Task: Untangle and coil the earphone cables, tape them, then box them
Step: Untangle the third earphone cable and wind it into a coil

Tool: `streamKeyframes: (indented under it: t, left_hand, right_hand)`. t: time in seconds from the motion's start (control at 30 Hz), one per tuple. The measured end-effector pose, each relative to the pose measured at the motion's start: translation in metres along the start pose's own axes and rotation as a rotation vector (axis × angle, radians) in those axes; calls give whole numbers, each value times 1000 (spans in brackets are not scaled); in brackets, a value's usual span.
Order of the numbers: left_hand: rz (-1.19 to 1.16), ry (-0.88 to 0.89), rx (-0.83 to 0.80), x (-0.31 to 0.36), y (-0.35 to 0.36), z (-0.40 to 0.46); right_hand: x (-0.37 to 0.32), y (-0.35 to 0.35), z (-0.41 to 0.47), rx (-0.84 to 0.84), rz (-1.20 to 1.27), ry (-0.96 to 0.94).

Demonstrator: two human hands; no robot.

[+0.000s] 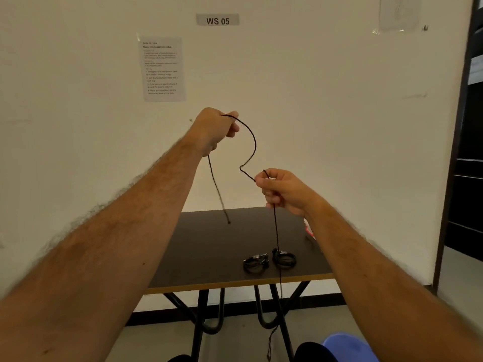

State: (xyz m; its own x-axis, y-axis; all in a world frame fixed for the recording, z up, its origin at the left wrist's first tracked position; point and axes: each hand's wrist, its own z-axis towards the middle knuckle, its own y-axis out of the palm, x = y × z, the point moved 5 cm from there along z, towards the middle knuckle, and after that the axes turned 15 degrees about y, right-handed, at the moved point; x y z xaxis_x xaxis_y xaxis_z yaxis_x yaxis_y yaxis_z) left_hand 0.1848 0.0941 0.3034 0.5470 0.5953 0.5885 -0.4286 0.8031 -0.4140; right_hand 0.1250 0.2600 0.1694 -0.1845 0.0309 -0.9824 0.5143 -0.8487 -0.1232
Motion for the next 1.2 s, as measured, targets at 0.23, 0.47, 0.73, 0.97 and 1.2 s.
streamKeyframes:
  t: [0.23,0.47,0.73,0.97,1.2]
  left_hand:
    - [-97,-124,133,-3,-29,11]
    - [65,-138,13,-6,-26,10]
    - [267,-32,-252,-7,35,-5]
    - [-104,-36,-484,-21,38,-28]
    - [-408,-101,-573,-22,60,-47]
  right_hand:
    - [50,-36,-3,25,347,146]
    - [68,-40,-7,1,91,170]
    - [-34,19,-14,-156,-45,-56]
    - [-75,-17,-22,275,-119,-236]
    - [-66,-11,-14,217,-240,-70]
